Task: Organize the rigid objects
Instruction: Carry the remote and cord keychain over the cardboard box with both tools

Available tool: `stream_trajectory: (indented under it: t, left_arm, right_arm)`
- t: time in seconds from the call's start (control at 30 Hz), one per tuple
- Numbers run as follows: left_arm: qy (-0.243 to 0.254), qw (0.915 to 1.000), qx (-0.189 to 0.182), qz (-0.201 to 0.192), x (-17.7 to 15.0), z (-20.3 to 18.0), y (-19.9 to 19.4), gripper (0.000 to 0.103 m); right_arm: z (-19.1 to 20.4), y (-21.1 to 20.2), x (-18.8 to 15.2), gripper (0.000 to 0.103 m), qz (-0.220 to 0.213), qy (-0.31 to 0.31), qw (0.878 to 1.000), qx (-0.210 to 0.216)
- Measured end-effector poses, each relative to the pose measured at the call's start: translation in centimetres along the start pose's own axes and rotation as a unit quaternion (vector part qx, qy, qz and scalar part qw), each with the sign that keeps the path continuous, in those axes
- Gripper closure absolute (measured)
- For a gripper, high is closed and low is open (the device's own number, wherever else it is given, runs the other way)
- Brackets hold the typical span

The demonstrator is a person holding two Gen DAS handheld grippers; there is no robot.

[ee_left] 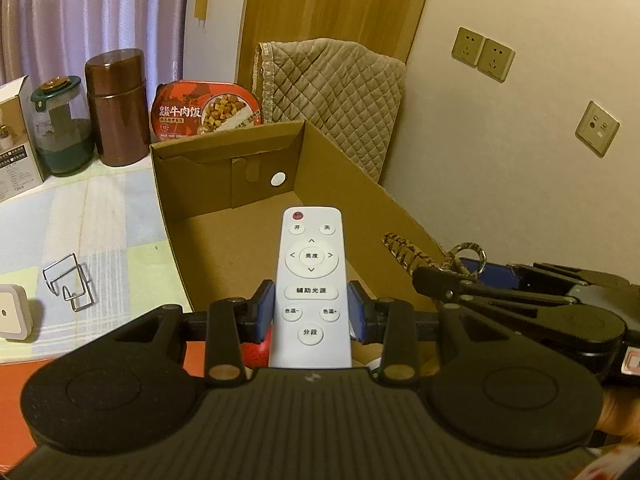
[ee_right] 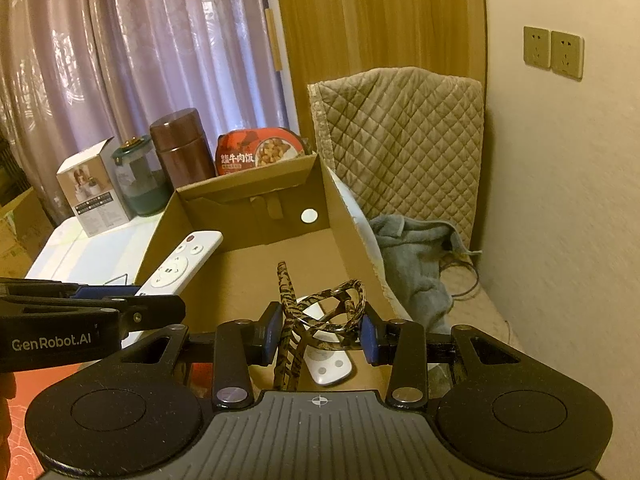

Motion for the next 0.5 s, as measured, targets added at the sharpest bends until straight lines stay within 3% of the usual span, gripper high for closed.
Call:
stream_trajectory:
  t: [0.5]
  left_arm:
    - [-0.008,0.9998,-0.008,0.018,-0.6,0.2,1.4,0.070]
  right_arm:
    - [0.1,0.5,-0.3,0.066,0.004,0.001,1.000,0.000]
Point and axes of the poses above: each gripper's, at about its wrist camera, not at the fingertips, and y roughly the way its jaws point, z to its left, x to its top, the point moved 9 cm from there along y, roughly the way its jaws point, and after that the axes turned 8 degrees about x, right-handed, at the moved point
